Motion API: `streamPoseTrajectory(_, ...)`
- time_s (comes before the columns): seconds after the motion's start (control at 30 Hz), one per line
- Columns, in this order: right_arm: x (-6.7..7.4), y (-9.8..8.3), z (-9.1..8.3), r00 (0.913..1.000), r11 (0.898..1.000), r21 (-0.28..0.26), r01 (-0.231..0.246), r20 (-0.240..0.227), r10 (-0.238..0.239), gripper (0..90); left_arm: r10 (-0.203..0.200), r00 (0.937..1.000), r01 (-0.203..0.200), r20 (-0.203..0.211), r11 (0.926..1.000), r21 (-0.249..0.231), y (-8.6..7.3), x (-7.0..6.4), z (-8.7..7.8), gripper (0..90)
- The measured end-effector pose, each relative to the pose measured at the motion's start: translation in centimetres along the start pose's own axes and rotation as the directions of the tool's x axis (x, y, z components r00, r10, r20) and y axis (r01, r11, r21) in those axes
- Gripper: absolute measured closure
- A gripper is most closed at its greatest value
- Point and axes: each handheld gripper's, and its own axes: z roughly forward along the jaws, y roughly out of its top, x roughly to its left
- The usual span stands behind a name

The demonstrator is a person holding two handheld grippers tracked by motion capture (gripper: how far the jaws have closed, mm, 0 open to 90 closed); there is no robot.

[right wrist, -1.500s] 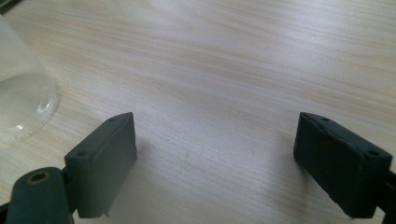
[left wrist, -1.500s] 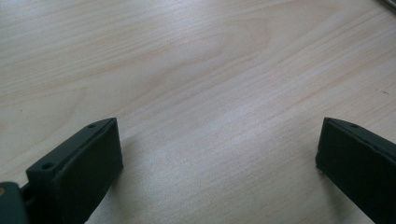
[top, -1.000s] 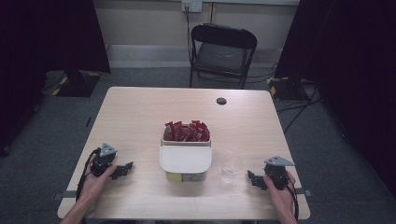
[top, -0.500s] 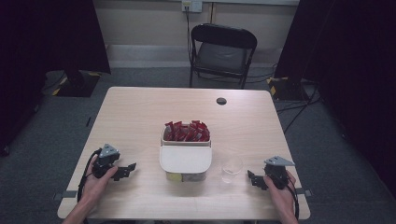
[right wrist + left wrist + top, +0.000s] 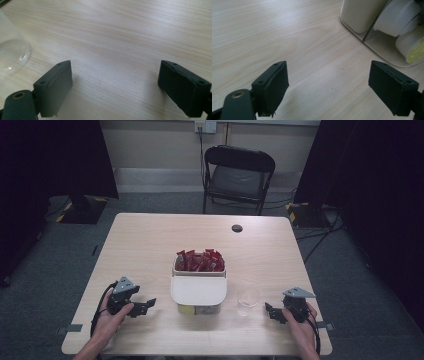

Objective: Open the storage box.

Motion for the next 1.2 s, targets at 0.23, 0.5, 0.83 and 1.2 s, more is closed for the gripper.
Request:
streamPoseTrajectory(0.23,0.0,0.0,0.0,1.0000,1.000,0.000,-0.002,0.000,0.002,11.8,0.007,0.9981,-0.007,0.060,1.0000,0.002,0.2,-0.7,0.2,16.0)
streamPoseTrajectory(0.5,0.0,0.0,0.0,1.0000,1.000,0.000,-0.002,0.000,0.002,11.8,0.001,0.9920,0.003,0.126,0.9995,-0.032,1.0,-1.6,0.0,15.9)
streamPoseTrajectory(0.83,0.0,0.0,0.0,1.0000,1.000,0.000,-0.001,0.000,0.001,11.8,0.046,0.9830,-0.039,0.178,0.9983,-0.043,1.9,-2.8,0.4,15.9)
streamPoseTrajectory(1.2,0.0,0.0,0.0,1.0000,1.000,0.000,-0.002,0.000,0.002,11.8,0.077,0.9720,-0.067,0.222,0.9965,-0.050,2.8,-4.5,1.0,15.9)
